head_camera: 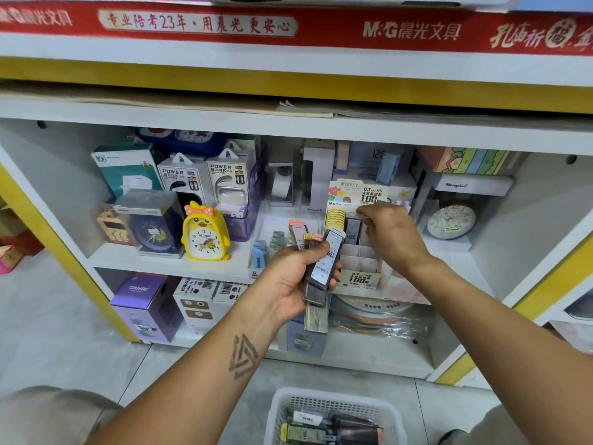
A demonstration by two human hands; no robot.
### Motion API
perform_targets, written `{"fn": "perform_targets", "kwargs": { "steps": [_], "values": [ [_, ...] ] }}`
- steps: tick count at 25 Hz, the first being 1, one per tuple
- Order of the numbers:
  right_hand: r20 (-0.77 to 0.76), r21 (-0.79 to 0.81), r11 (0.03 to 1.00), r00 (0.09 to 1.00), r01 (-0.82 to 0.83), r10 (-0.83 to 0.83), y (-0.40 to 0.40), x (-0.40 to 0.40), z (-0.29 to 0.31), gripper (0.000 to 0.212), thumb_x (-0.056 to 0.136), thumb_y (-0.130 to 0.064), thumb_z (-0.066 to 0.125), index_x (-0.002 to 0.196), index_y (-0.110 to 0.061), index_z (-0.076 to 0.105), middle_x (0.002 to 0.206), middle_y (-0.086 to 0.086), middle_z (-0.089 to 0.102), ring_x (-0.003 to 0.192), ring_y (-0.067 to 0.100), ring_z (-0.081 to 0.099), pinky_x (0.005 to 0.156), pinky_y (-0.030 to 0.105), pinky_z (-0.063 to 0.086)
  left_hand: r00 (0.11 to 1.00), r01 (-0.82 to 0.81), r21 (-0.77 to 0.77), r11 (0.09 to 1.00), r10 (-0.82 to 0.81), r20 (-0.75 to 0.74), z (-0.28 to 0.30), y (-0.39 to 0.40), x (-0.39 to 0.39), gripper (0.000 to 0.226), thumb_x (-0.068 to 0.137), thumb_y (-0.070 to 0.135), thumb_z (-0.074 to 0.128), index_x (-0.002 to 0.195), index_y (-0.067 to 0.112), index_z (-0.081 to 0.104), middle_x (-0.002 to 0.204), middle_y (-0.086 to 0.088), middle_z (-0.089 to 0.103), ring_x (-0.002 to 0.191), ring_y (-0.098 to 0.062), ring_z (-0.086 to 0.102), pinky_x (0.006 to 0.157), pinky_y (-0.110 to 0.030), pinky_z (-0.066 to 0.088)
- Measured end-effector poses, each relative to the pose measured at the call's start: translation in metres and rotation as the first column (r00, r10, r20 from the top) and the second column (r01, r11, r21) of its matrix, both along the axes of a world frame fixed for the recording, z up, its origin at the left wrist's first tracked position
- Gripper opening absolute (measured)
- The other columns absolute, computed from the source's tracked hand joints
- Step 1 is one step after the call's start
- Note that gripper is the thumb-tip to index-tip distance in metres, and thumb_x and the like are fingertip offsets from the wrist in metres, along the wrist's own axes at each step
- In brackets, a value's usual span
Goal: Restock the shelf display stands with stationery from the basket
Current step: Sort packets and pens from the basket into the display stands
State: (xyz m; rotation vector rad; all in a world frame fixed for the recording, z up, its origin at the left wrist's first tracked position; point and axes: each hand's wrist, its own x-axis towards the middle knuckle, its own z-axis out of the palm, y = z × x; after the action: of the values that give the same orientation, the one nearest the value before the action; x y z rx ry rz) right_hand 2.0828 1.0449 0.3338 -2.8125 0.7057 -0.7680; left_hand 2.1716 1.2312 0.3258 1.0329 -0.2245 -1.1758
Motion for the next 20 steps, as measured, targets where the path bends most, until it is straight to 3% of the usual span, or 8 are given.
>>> {"fn": "perform_targets", "kwargs": {
  "steps": [1, 3, 6, 8, 11, 13, 16, 20],
  "values": [
    [0.043, 0.009, 1.0, 0.999, 0.01, -0.01, 0.003, -0.001, 0.003, 0.022, 0.093, 0.004, 0.053, 0.105, -0.002, 0.071, 0.101, 0.016, 0.071, 0.093, 0.032, 0.064, 0.085, 0.041, 0.05, 1.0, -0.001, -0.002, 1.0, 0.001, 0.003, 0.0, 0.0, -0.001, 0.021, 0.089, 0.01, 0.067, 0.105, -0.003, 0.068, 0.08, -0.022, 0.069, 0.062, -0.026, 0.064, 0.05, -0.029, 0.053],
    [0.119, 0.258, 0.966, 0.993, -0.013, -0.019, 0.012, -0.002, 0.012, 0.018, 0.098, -0.014, 0.059, 0.11, -0.013, 0.072, 0.093, 0.005, 0.075, 0.081, 0.019, 0.067, 0.078, 0.03, 0.051, 1.0, -0.011, -0.005, 1.0, 0.011, 0.009, 0.0, -0.002, -0.003, 0.022, 0.087, 0.012, 0.07, 0.103, -0.004, 0.069, 0.08, -0.023, 0.07, 0.061, -0.027, 0.065, 0.05, -0.029, 0.054],
    [0.145, 0.785, 0.601, 0.988, -0.148, 0.055, 0.026, -0.005, 0.024, 0.01, 0.093, -0.024, 0.072, 0.099, -0.018, 0.073, 0.075, 0.001, 0.076, 0.06, 0.013, 0.066, 0.062, 0.026, 0.056, 0.999, -0.036, -0.006, 0.999, 0.037, 0.019, 0.0, -0.005, -0.007, 0.029, 0.085, 0.017, 0.073, 0.104, -0.005, 0.069, 0.08, -0.023, 0.07, 0.059, -0.027, 0.065, 0.048, -0.029, 0.052],
    [0.181, 0.863, 0.475, 0.983, -0.17, 0.023, 0.028, -0.008, 0.027, 0.013, 0.088, -0.013, 0.076, 0.099, -0.008, 0.072, 0.076, 0.008, 0.076, 0.059, 0.015, 0.065, 0.061, 0.03, 0.058, 0.998, -0.054, 0.006, 0.999, 0.054, 0.016, 0.001, -0.007, -0.01, 0.029, 0.086, 0.023, 0.074, 0.101, -0.002, 0.07, 0.078, -0.021, 0.069, 0.057, -0.027, 0.064, 0.046, -0.028, 0.051],
    [0.326, 0.805, 0.57, 0.926, -0.165, -0.192, 0.018, -0.012, 0.034, 0.014, 0.087, -0.007, 0.075, 0.101, -0.004, 0.073, 0.073, 0.008, 0.073, 0.052, 0.012, 0.06, 0.049, 0.022, 0.05, 0.995, -0.093, 0.061, 0.994, 0.092, 0.03, 0.0, -0.008, -0.01, 0.027, 0.089, 0.029, 0.071, 0.099, 0.004, 0.069, 0.071, -0.018, 0.068, 0.051, -0.025, 0.06, 0.043, -0.027, 0.048],
    [0.38, 0.663, 0.745, 0.892, -0.078, -0.245, 0.006, -0.016, 0.04, 0.012, 0.09, -0.011, 0.073, 0.102, -0.012, 0.075, 0.082, 0.007, 0.072, 0.066, 0.017, 0.066, 0.061, 0.028, 0.057, 0.995, -0.095, 0.096, 0.991, 0.092, 0.033, -0.001, -0.007, -0.007, 0.027, 0.091, 0.027, 0.068, 0.104, 0.004, 0.065, 0.07, -0.018, 0.066, 0.051, -0.024, 0.059, 0.042, -0.026, 0.047],
    [0.315, 0.402, 0.916, 0.938, 0.004, -0.142, 0.002, -0.018, 0.035, 0.021, 0.095, -0.013, 0.066, 0.114, -0.019, 0.074, 0.095, 0.006, 0.073, 0.087, 0.025, 0.069, 0.084, 0.039, 0.057, 0.998, -0.057, 0.111, 0.992, 0.057, 0.007, 0.0, -0.004, -0.004, 0.025, 0.092, 0.018, 0.062, 0.111, 0.001, 0.061, 0.073, -0.019, 0.066, 0.054, -0.024, 0.059, 0.043, -0.026, 0.046],
    [0.2, 0.102, 0.995, 0.98, 0.002, -0.022, 0.006, -0.014, 0.021, 0.023, 0.099, -0.013, 0.059, 0.122, -0.016, 0.064, 0.104, 0.012, 0.073, 0.094, 0.032, 0.066, 0.079, 0.039, 0.053, 1.0, 0.003, 0.072, 0.997, -0.003, 0.004, 0.002, -0.001, -0.005, 0.019, 0.092, 0.009, 0.057, 0.108, -0.002, 0.06, 0.077, -0.021, 0.067, 0.058, -0.024, 0.061, 0.045, -0.026, 0.047]
  ]
}}
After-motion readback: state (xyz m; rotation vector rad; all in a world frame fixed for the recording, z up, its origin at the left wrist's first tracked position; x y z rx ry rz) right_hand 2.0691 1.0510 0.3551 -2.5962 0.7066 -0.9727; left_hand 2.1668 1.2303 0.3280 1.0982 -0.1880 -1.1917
